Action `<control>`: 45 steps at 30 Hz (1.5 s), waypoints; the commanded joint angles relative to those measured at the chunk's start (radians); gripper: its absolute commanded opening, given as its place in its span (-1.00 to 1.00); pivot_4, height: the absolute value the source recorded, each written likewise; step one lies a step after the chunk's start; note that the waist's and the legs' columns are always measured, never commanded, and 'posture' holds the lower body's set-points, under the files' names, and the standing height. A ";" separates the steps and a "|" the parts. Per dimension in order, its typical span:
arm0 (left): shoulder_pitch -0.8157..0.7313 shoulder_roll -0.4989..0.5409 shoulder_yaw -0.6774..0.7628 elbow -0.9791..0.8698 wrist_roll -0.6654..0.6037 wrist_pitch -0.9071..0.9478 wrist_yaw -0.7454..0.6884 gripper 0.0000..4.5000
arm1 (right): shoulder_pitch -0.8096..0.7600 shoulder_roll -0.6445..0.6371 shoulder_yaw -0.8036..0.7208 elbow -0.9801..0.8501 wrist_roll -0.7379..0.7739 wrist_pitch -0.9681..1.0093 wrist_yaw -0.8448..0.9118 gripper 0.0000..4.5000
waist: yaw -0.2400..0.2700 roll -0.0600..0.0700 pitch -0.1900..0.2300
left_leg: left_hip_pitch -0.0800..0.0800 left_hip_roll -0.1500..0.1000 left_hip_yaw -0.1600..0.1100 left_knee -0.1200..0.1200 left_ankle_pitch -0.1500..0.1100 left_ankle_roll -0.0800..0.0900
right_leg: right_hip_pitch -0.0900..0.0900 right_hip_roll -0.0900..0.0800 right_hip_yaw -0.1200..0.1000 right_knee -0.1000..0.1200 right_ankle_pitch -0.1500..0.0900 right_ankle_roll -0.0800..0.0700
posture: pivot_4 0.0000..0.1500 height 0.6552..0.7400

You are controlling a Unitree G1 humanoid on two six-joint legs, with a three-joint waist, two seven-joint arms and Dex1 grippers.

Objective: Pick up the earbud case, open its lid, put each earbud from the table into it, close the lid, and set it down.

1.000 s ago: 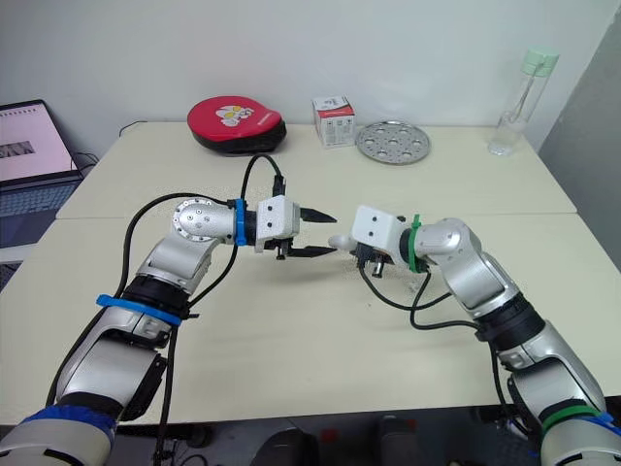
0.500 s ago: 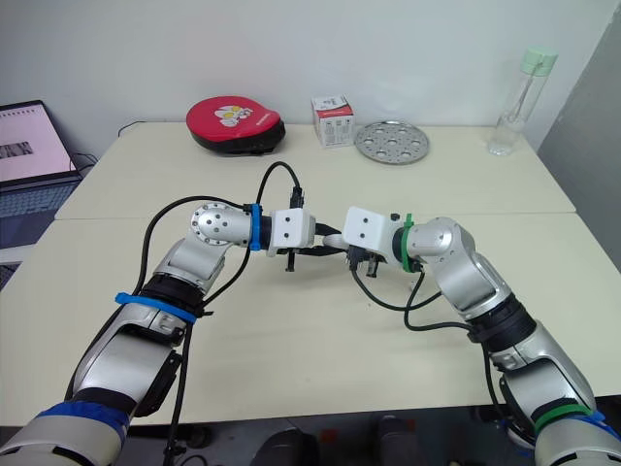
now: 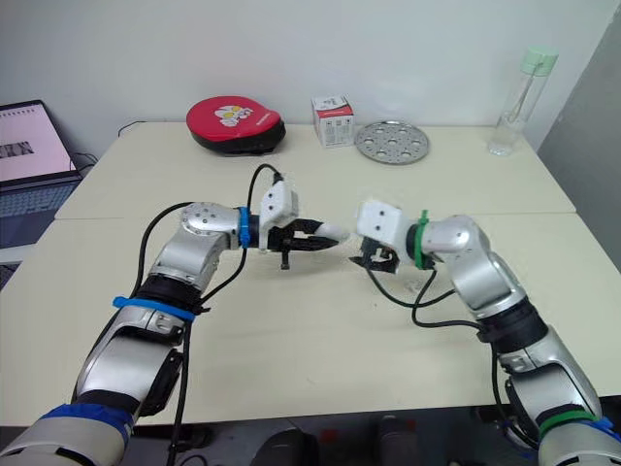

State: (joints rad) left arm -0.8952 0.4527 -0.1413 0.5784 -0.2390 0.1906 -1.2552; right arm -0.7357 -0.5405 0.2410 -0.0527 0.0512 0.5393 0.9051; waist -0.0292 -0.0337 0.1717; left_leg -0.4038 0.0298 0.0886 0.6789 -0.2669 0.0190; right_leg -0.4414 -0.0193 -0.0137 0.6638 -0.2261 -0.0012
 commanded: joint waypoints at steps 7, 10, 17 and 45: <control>0.088 0.019 0.147 -0.260 -0.252 0.479 0.032 -0.66 | 0.022 0.096 -0.208 -0.177 0.235 0.287 -0.116 0.97 | -0.001 0.000 0.000 | 0.001 0.000 -0.001 0.000 0.000 0.000 | 0.000 0.000 0.000 0.001 0.000 0.000 | 1.00 1.00; 0.100 0.016 0.161 -0.299 -0.283 0.526 0.049 -0.66 | 0.018 0.104 -0.186 -0.185 0.247 0.299 -0.131 0.97 | 0.000 0.000 0.000 | 0.001 0.000 -0.001 0.000 0.000 0.000 | 0.001 0.000 0.000 0.001 0.000 0.000 | 1.00 1.00; 0.129 0.017 0.149 -0.376 -0.304 0.562 0.058 -0.66 | -0.006 0.125 -0.150 -0.159 0.263 0.298 -0.148 0.97 | -0.001 0.000 0.000 | 0.001 0.000 -0.001 0.000 0.000 0.000 | 0.000 -0.001 0.000 0.001 0.000 0.000 | 1.00 1.00; 0.281 -0.208 0.181 -0.427 0.005 -0.127 0.592 -0.66 | 0.270 -0.178 -0.169 -0.043 0.238 0.158 -0.078 0.97 | 0.022 0.000 0.000 | 0.000 -0.001 0.000 -0.001 0.000 0.001 | 0.001 -0.002 0.001 -0.002 0.000 0.000 | 1.00 1.00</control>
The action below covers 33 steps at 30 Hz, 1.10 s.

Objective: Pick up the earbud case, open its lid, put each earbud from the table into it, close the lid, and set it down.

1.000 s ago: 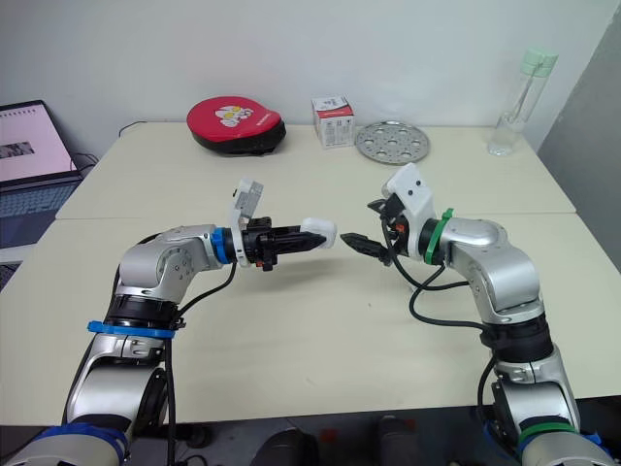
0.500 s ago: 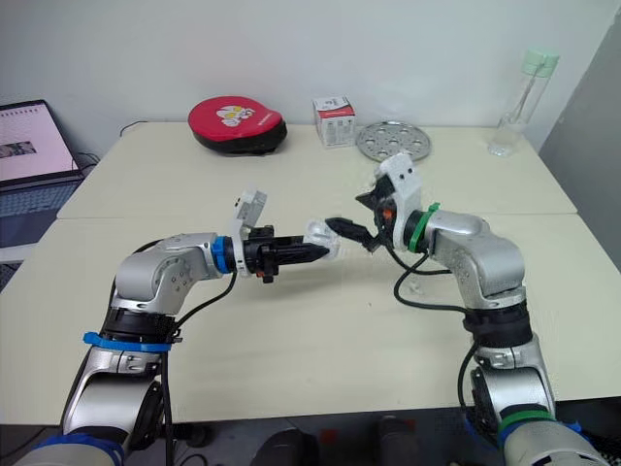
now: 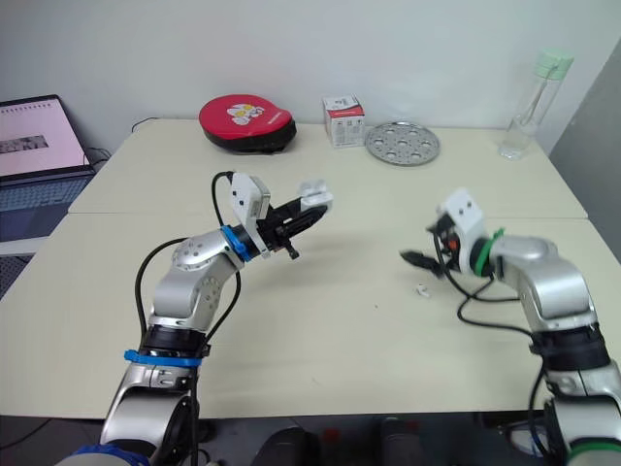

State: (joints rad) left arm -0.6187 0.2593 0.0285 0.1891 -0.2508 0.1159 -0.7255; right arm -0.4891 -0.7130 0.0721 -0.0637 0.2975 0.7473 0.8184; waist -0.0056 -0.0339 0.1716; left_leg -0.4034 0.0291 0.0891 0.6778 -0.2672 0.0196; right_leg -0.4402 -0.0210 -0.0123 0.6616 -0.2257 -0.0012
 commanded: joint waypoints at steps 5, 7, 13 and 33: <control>0.056 -0.033 -0.020 -0.083 0.039 -0.070 0.100 -0.66 | 0.090 0.030 0.013 0.004 -0.038 -0.095 -0.016 0.97 | -0.002 0.000 0.000 | 0.003 0.001 0.000 0.000 0.000 0.000 | 0.002 0.002 0.000 0.002 -0.003 0.005 | 1.00 1.00; 0.070 -0.031 -0.028 -0.098 0.043 -0.070 0.103 -0.66 | 0.101 0.044 0.024 0.015 -0.051 -0.094 -0.025 0.97 | 0.001 0.000 0.000 | 0.003 0.001 0.000 0.000 0.000 -0.001 | 0.002 0.002 0.000 0.001 -0.003 0.005 | 1.00 1.00; 0.074 -0.019 -0.032 -0.101 0.043 -0.072 0.111 -0.66 | 0.113 0.078 0.053 0.069 -0.098 -0.109 -0.057 0.57 | 0.003 0.000 0.000 | 0.002 0.000 0.000 0.000 0.000 -0.001 | 0.002 0.001 0.000 0.000 -0.002 0.004 | 1.00 1.00; 0.117 -0.044 -0.094 -0.101 0.064 -0.125 0.102 -0.66 | 0.194 -0.412 0.098 0.155 -0.250 -0.415 0.304 -0.83 | 0.019 -0.001 0.000 | 0.002 -0.001 -0.001 0.000 0.000 0.000 | 0.005 0.000 -0.002 -0.004 -0.003 0.005 | 1.00 1.00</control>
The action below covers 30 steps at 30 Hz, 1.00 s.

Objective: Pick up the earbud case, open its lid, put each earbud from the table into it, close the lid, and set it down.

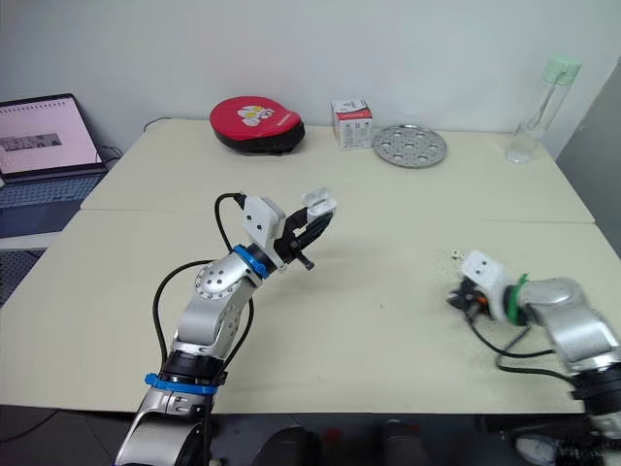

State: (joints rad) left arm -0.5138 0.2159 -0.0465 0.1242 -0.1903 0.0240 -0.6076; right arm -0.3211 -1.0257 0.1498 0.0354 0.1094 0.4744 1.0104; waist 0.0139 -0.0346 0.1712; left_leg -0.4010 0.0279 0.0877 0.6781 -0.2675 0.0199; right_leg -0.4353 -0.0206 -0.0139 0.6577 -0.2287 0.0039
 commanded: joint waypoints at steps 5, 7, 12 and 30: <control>0.030 0.006 -0.019 -0.037 0.011 -0.033 -0.003 -0.66 | 0.046 -0.248 0.086 0.240 -0.177 -0.353 0.259 -0.83 | -0.009 0.000 0.000 | 0.002 0.002 0.001 0.000 0.000 0.000 | 0.000 0.001 0.001 0.001 0.000 0.000 | 1.00 1.00; 0.035 0.004 -0.019 -0.045 0.009 -0.029 0.001 -0.66 | 0.027 -0.251 0.102 0.299 -0.203 -0.390 0.287 -0.83 | -0.011 0.000 0.000 | 0.003 0.002 0.000 0.000 0.000 0.000 | 0.001 0.001 0.000 0.001 0.000 0.000 | 1.00 1.00; 0.061 0.003 -0.022 -0.064 0.010 -0.025 0.011 -0.66 | -0.035 -0.189 0.110 0.397 -0.234 -0.397 0.307 -0.19 | -0.013 -0.001 0.000 | 0.007 0.002 0.000 0.000 0.000 0.000 | 0.008 0.001 0.000 -0.001 0.000 0.000 | 1.00 1.00; 0.073 0.022 -0.027 -0.084 0.012 -0.001 0.011 -0.66 | -0.067 -0.193 0.136 0.501 -0.368 -0.545 0.365 0.09 | 0.011 -0.001 0.000 | 0.008 0.001 -0.004 0.001 0.000 0.000 | 0.016 -0.001 -0.004 -0.011 0.004 -0.001 | 1.00 1.00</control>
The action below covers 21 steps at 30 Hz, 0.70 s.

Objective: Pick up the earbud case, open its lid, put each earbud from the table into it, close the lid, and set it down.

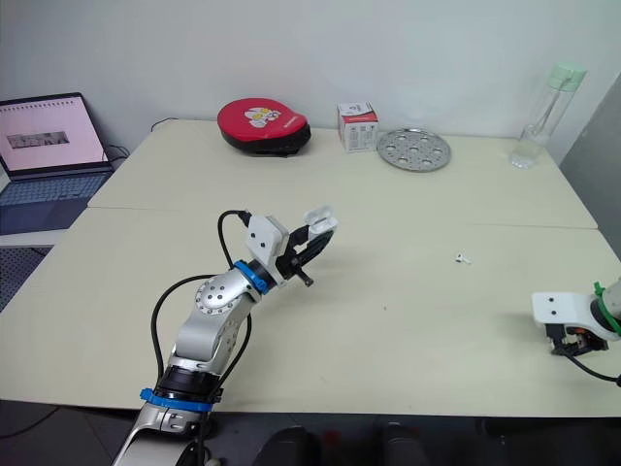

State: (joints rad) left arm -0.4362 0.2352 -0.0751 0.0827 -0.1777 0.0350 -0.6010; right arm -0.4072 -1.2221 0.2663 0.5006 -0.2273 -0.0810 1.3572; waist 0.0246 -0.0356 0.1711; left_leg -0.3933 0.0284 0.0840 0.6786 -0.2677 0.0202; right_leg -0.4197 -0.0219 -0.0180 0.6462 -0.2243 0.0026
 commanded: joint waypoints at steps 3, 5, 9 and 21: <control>-0.008 0.003 0.000 -0.038 0.004 -0.017 0.005 -0.66 | 0.020 0.001 0.023 0.036 -0.044 -0.018 0.007 0.09 | 0.000 0.000 0.000 | 0.000 0.000 0.000 0.000 0.000 0.000 | 0.000 0.000 0.000 0.000 0.000 0.000 | 1.00 1.00; -0.009 0.002 0.000 -0.037 0.003 -0.018 0.004 -0.66 | 0.024 0.006 0.017 0.032 -0.039 -0.011 0.007 0.09 | 0.000 0.000 0.000 | 0.000 0.000 0.000 0.000 0.000 0.000 | 0.000 0.000 0.000 0.000 0.000 0.000 | 1.00 1.00; -0.016 -0.002 0.004 -0.031 -0.003 -0.025 0.001 -0.66 | 0.023 0.022 0.004 0.024 -0.024 -0.005 0.007 -0.49 | -0.002 -0.002 -0.001 | 0.000 0.000 0.000 0.000 0.000 0.000 | 0.000 0.000 0.000 0.000 0.000 0.000 | 1.00 1.00; -0.025 -0.007 0.006 0.004 -0.011 -0.048 -0.016 -0.66 | -0.057 0.224 -0.136 -0.255 0.227 0.345 0.046 -0.82 | -0.034 -0.006 -0.004 | 0.002 0.003 0.001 -0.001 0.000 0.000 | 0.000 0.002 0.001 0.002 0.001 -0.001 | 1.00 1.00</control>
State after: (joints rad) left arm -0.4403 0.2327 -0.0733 0.0965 -0.1769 0.0137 -0.6098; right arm -0.4226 -1.0580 0.1629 0.3578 -0.1054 0.1336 1.4037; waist -0.0095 -0.0420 0.1674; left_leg -0.3904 0.0324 0.0852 0.6778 -0.2675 0.0197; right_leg -0.4199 -0.0192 -0.0169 0.6481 -0.2225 0.0009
